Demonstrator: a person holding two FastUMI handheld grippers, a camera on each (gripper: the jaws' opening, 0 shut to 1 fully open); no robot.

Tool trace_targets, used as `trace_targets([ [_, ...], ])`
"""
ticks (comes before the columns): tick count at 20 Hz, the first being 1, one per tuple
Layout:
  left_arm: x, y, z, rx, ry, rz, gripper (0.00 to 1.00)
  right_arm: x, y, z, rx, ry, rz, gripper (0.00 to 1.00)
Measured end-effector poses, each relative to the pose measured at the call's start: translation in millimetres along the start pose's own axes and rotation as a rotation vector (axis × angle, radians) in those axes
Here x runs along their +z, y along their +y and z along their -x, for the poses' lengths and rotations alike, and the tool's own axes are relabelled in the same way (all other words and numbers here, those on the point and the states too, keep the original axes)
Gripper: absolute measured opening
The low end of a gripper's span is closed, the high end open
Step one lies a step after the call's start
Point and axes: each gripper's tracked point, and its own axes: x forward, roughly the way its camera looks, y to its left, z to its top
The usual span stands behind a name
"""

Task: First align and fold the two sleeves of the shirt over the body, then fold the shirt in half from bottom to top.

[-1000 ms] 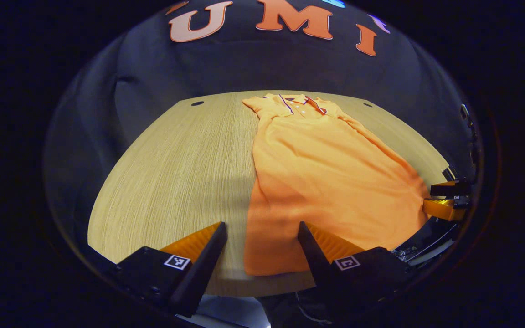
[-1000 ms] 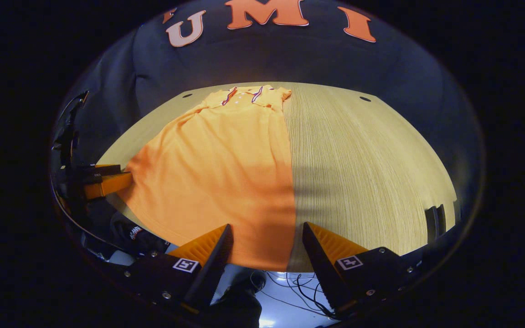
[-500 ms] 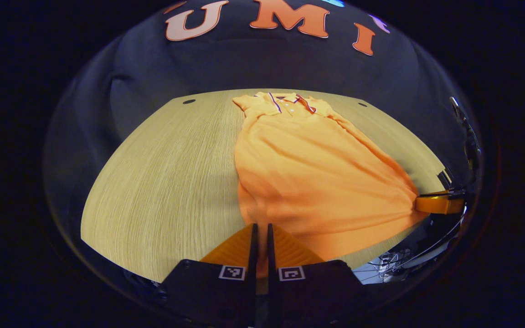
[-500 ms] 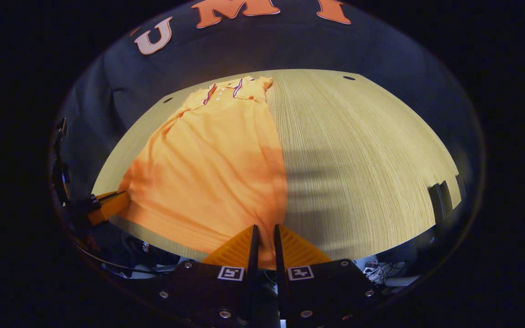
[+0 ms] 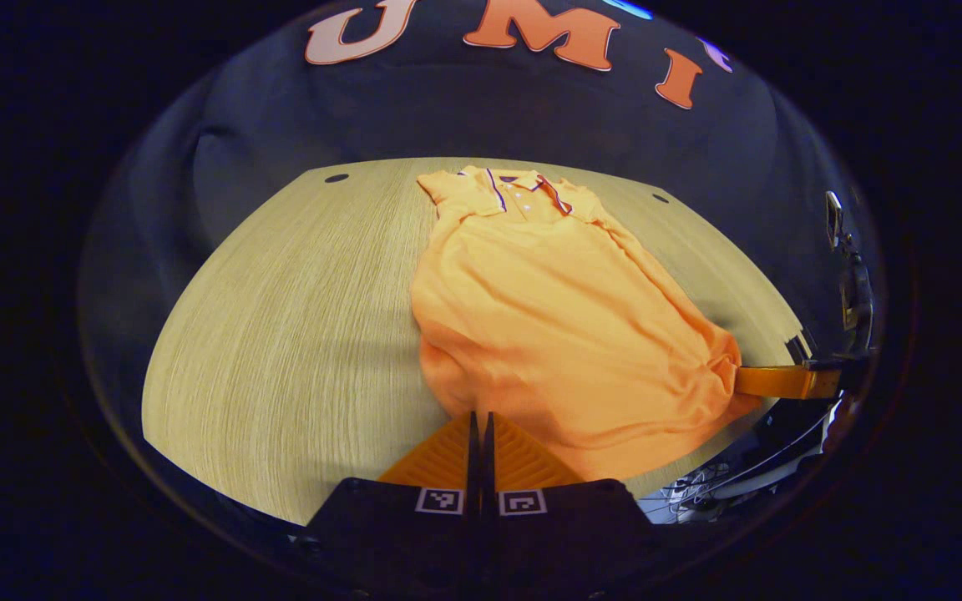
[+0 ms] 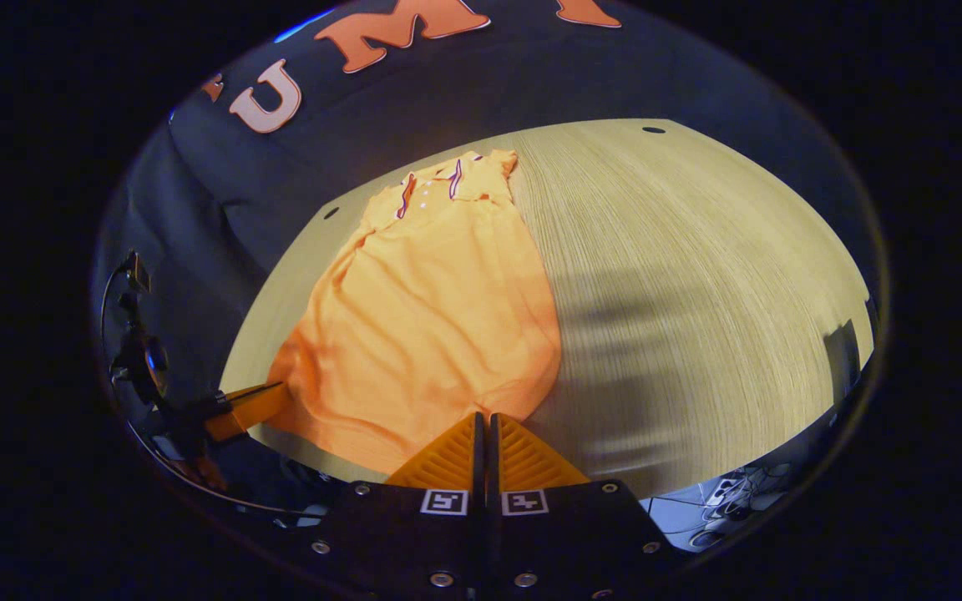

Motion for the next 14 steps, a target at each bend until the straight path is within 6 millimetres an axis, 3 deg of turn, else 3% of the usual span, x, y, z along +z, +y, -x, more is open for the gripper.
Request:
trace_targets([
  [5, 26, -8, 9, -0.027, -0.049, 0.046, 0.01, 19, 6, 0, 0.067, -0.028, -0.093, 0.00],
  [9, 43, -2, 10, -0.014, -0.074, 0.082, 0.01, 30, 11, 5, 0.137, -0.046, -0.164, 0.01],
  [14, 79, -5, 22, -0.005, -0.146, 0.077, 0.01, 61, 23, 11, 0.210, -0.099, -0.179, 0.00],
])
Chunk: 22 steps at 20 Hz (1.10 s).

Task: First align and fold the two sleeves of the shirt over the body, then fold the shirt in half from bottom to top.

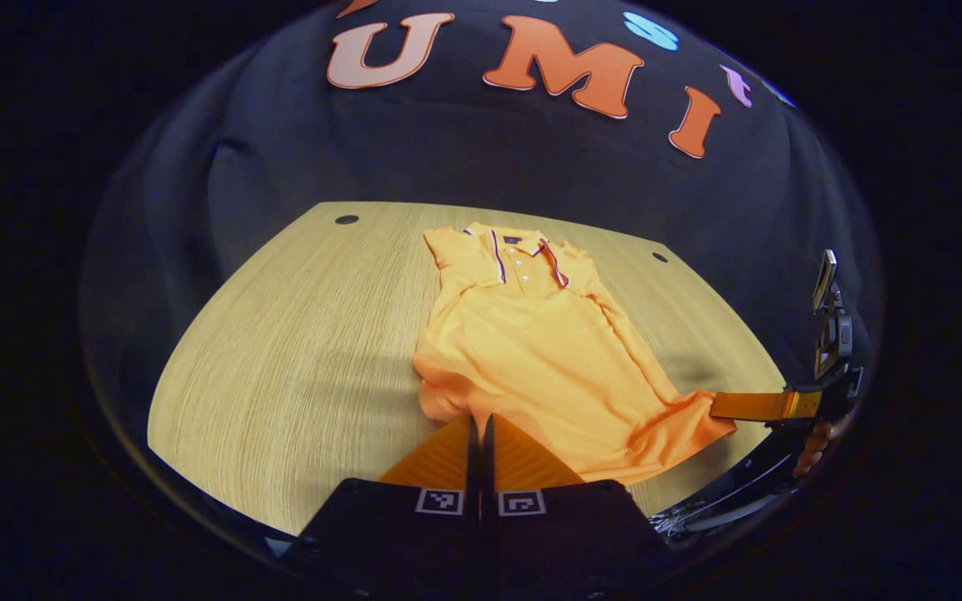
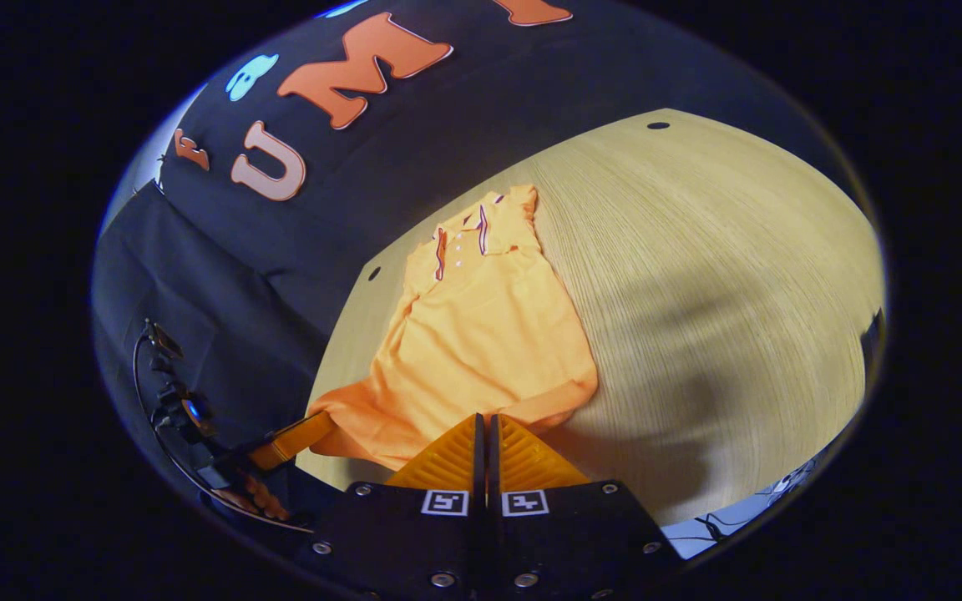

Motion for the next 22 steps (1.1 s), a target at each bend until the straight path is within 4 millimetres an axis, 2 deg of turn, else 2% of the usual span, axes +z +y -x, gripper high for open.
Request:
trace_targets([
  [4, 30, -10, 1, -0.008, -0.048, 0.020, 0.01, 24, 9, 6, 0.047, -0.034, -0.002, 0.00],
  [7, 42, -9, 7, -0.004, -0.078, 0.016, 0.01, 44, 16, 5, 0.067, -0.053, 0.015, 0.00],
  [9, 63, -9, 10, 0.002, -0.096, 0.009, 0.01, 60, 22, 1, 0.075, -0.067, 0.022, 0.00],
  [13, 94, -15, -17, -0.019, -0.121, 0.017, 0.01, 93, 28, -5, 0.077, -0.112, 0.014, 0.00],
  [17, 133, -13, -47, -0.061, -0.140, -0.007, 0.01, 135, 36, -27, 0.053, -0.159, -0.009, 0.00],
  [22, 179, -7, -100, -0.115, -0.135, 0.009, 0.01, 187, 39, -65, 0.010, -0.198, -0.005, 0.00],
])
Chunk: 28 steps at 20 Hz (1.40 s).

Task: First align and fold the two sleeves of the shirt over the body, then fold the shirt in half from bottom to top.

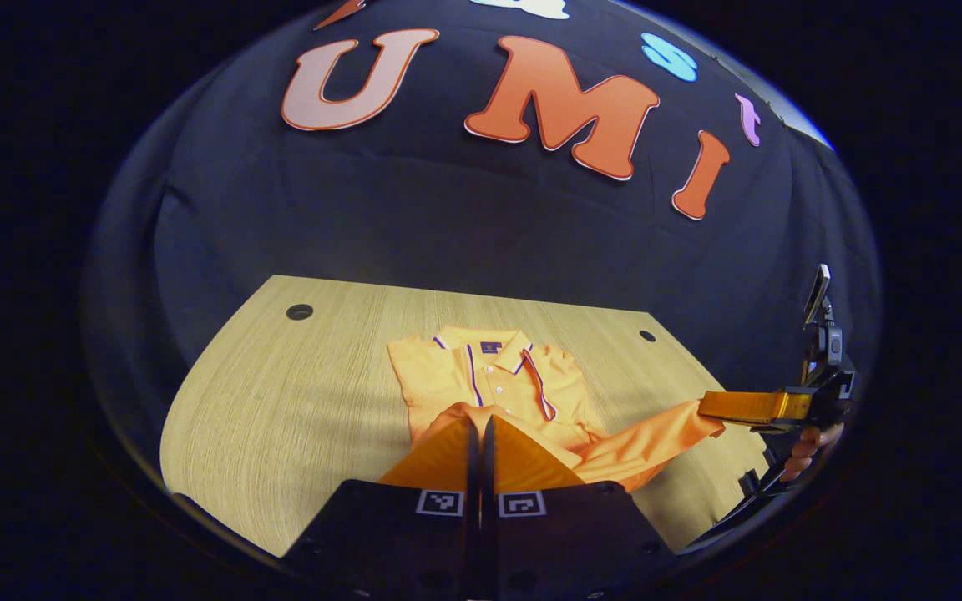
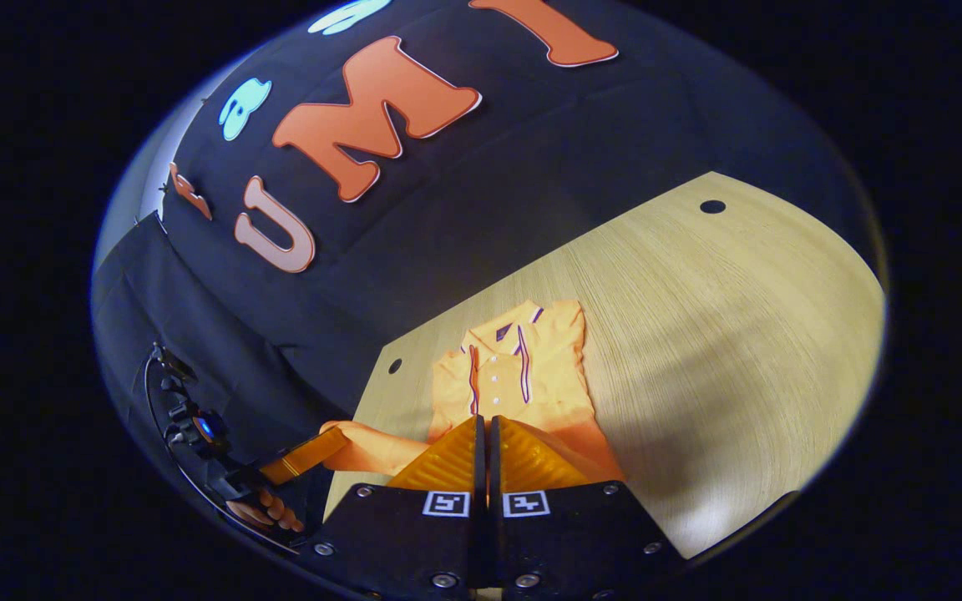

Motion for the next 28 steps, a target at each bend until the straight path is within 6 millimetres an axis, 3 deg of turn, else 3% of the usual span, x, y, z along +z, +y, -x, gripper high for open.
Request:
trace_targets([
  [5, 33, 18, -64, -0.045, 0.015, -0.015, 0.01, 34, -6, -58, -0.064, -0.003, 0.017, 0.00],
  [11, 49, 52, -144, -0.063, 0.060, -0.038, 0.00, 67, -22, -135, -0.138, 0.014, 0.019, 0.00],
  [18, 42, 109, -237, -0.022, 0.147, 0.008, 0.01, 90, -55, -217, -0.225, 0.063, 0.044, 0.01],
  [20, 42, 115, -254, -0.009, 0.154, 0.010, 0.00, 92, -69, -234, -0.261, 0.082, 0.051, 0.01],
  [23, 34, 131, -269, 0.039, 0.189, -0.011, 0.00, 90, -90, -243, -0.323, 0.120, 0.009, 0.01],
  [24, 28, 133, -268, 0.055, 0.220, -0.016, 0.03, 85, -94, -242, -0.347, 0.144, -0.024, 0.01],
  [25, 28, 133, -262, 0.069, 0.233, -0.008, 0.14, 83, -95, -239, -0.367, 0.157, -0.042, 0.02],
  [26, 29, 130, -262, 0.073, 0.224, 0.016, 0.28, 84, -97, -237, -0.374, 0.156, -0.032, 0.06],
  [27, 36, 128, -252, 0.080, 0.201, 0.032, 0.46, 85, -100, -235, -0.379, 0.143, 0.000, 0.21],
  [28, 42, 131, -245, 0.097, 0.179, 0.035, 0.64, 88, -98, -231, -0.378, 0.123, 0.037, 0.26],
])
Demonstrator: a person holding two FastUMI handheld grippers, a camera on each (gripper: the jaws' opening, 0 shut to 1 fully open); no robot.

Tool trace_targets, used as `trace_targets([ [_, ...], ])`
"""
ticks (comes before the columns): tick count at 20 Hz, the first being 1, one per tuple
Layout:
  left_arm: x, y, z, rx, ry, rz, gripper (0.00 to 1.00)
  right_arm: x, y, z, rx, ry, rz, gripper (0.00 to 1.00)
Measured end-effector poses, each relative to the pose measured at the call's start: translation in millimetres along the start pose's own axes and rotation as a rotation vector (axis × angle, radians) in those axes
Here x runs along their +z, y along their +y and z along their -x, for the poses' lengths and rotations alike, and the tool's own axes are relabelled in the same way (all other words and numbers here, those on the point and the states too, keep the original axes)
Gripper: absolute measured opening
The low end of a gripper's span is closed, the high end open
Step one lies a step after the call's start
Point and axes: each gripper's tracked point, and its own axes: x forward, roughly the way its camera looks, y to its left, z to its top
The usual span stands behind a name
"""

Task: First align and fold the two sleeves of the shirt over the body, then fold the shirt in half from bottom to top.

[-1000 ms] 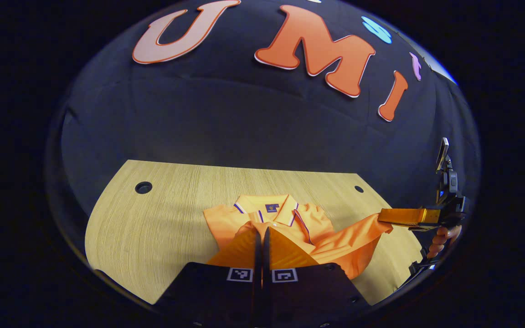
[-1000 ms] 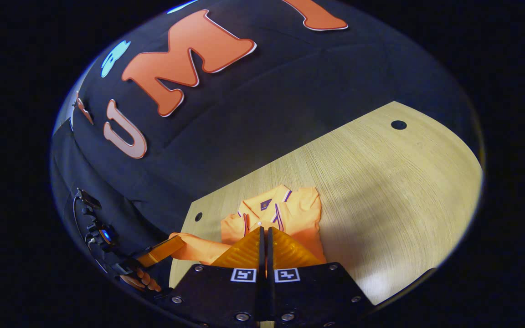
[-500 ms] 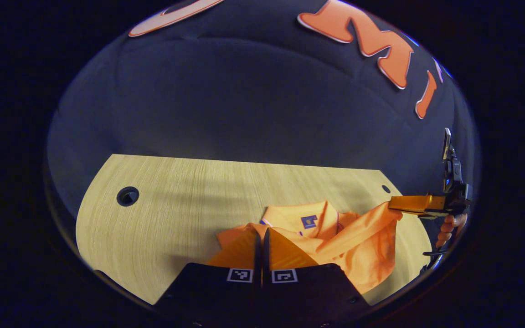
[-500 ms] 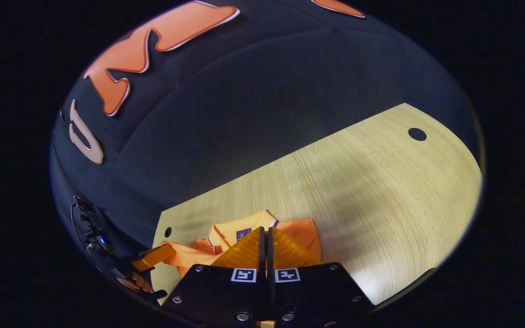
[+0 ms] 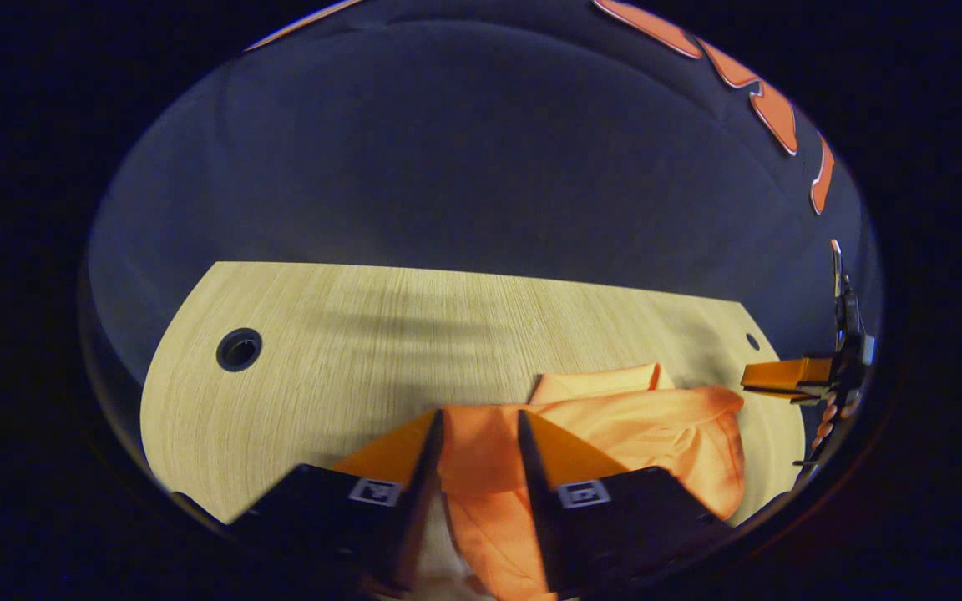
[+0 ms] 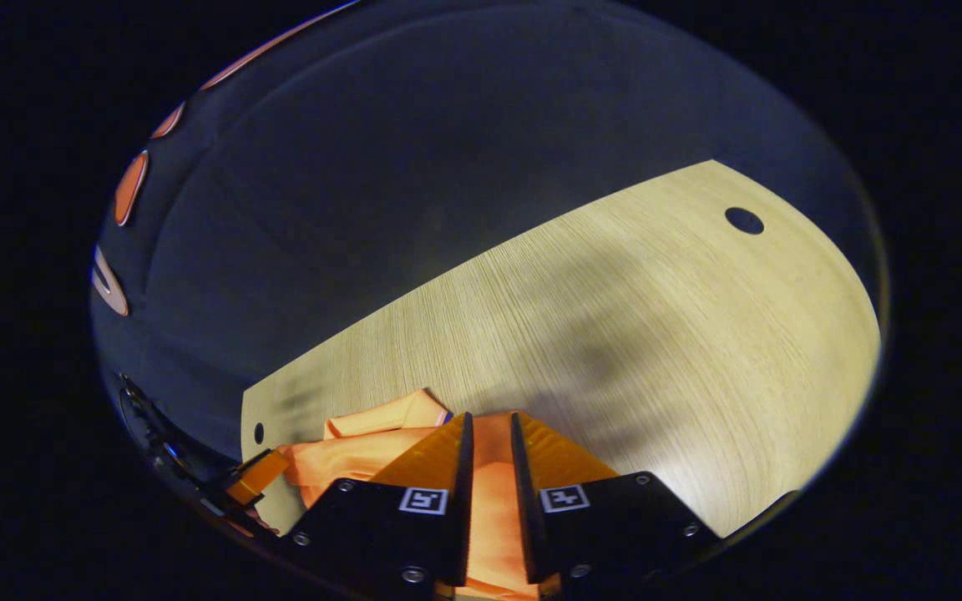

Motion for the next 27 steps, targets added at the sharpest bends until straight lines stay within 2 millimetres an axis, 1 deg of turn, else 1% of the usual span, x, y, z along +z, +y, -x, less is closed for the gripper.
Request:
trace_targets([
  [1, 4, 1, 5, 0.008, -0.018, -0.001, 0.82, 6, 1, 9, -0.004, -0.023, 0.025, 0.41],
  [2, 6, 0, 14, 0.017, -0.030, -0.007, 0.87, 9, 3, 18, -0.001, -0.039, 0.045, 0.47],
  [3, 8, -1, 21, 0.031, -0.046, -0.014, 0.87, 10, 7, 29, 0.004, -0.054, 0.060, 0.56],
  [4, 11, -3, 29, 0.040, -0.061, -0.021, 0.87, 10, 10, 36, 0.011, -0.069, 0.076, 0.56],
  [6, 12, -8, 52, 0.049, -0.095, -0.035, 0.92, 6, 14, 53, 0.022, -0.099, 0.104, 0.57],
  [8, 9, -11, 79, 0.054, -0.127, -0.049, 0.94, 0, 17, 75, 0.036, -0.133, 0.121, 0.65],
  [9, 10, -13, 89, 0.057, -0.145, -0.060, 0.99, -3, 18, 88, 0.044, -0.148, 0.131, 0.74],
  [10, 10, -18, 101, 0.059, -0.167, -0.071, 0.99, -5, 19, 98, 0.049, -0.167, 0.142, 0.77],
  [11, 8, -26, 115, 0.059, -0.187, -0.085, 0.99, -8, 19, 111, 0.053, -0.190, 0.160, 0.84],
  [13, 4, -39, 146, 0.066, -0.236, -0.115, 0.99, -11, 18, 141, 0.058, -0.244, 0.204, 0.89],
  [15, 0, -54, 181, 0.074, -0.288, -0.133, 0.98, -13, 19, 171, 0.069, -0.302, 0.248, 0.90],
  [17, -8, -65, 212, 0.078, -0.324, -0.124, 0.98, -14, 20, 200, 0.078, -0.353, 0.286, 0.91],
  [18, -9, -68, 221, 0.080, -0.354, -0.121, 0.98, -15, 21, 213, 0.084, -0.377, 0.302, 0.91],
  [20, -15, -76, 247, 0.084, -0.409, -0.130, 0.98, -22, 24, 236, 0.094, -0.407, 0.334, 0.91],
  [21, -17, -78, 258, 0.092, -0.427, -0.137, 0.98, -25, 30, 247, 0.105, -0.424, 0.350, 0.91],
  [22, -23, -83, 274, 0.109, -0.440, -0.145, 0.98, -28, 35, 257, 0.118, -0.441, 0.367, 0.92],
  [24, -35, -93, 305, 0.143, -0.458, -0.142, 0.98, -38, 44, 276, 0.143, -0.466, 0.391, 0.93],
  [26, -41, -101, 329, 0.154, -0.508, -0.145, 0.98, -50, 49, 292, 0.188, -0.482, 0.400, 0.93],
  [27, -46, -101, 342, 0.178, -0.525, -0.155, 0.98, -61, 50, 305, 0.208, -0.495, 0.404, 0.93],
])
